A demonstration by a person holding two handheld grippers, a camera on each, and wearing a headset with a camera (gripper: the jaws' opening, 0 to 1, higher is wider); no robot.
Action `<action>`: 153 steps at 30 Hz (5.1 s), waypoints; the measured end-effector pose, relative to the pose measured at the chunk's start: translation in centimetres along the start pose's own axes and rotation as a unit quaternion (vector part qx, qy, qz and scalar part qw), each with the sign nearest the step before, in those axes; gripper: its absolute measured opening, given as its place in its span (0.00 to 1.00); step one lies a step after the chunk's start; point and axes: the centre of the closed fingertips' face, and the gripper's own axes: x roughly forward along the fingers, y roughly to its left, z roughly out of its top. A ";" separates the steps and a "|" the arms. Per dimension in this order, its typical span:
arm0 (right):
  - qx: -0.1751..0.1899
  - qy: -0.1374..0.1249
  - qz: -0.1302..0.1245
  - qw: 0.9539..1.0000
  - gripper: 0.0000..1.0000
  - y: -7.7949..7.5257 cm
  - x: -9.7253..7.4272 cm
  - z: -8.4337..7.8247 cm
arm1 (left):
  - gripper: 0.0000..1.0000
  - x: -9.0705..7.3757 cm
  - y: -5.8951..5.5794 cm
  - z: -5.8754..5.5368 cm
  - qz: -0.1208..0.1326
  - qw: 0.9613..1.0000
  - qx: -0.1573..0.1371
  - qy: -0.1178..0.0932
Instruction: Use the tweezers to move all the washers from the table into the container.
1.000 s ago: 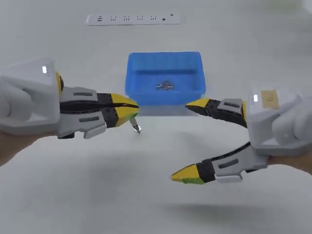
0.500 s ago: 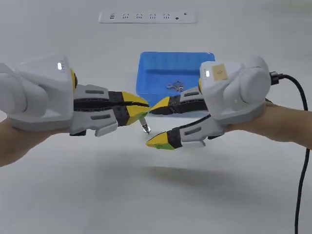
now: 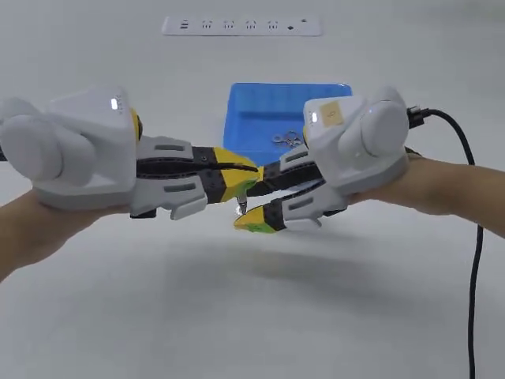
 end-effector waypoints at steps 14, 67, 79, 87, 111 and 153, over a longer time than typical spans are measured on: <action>-0.027 -0.024 0.047 0.998 0.10 -0.6 0.0 0.0 | 0.05 0.0 -0.2 0.0 -0.006 1.000 -0.001 0.001; -0.083 -0.051 -0.048 0.994 0.09 -1.4 -9.0 7.7 | 0.42 -7.6 -5.4 1.3 0.069 0.988 -0.126 -0.050; -0.076 -0.042 -0.108 0.990 0.09 -6.1 -10.2 7.5 | 0.64 -7.5 -6.6 0.3 0.069 0.986 -0.147 -0.041; -0.048 -0.017 -0.126 0.991 0.09 -8.7 -9.5 4.5 | 0.80 -7.8 -5.8 -0.4 0.093 0.984 -0.150 -0.039; -0.016 0.003 -0.132 0.991 0.09 -11.8 -7.0 -0.2 | 0.99 -6.5 -4.2 -2.1 0.114 0.981 -0.156 -0.005; -0.017 0.007 -0.140 0.990 0.08 -11.2 -7.8 0.7 | 0.78 -0.4 6.5 7.8 0.116 0.980 -0.117 -0.116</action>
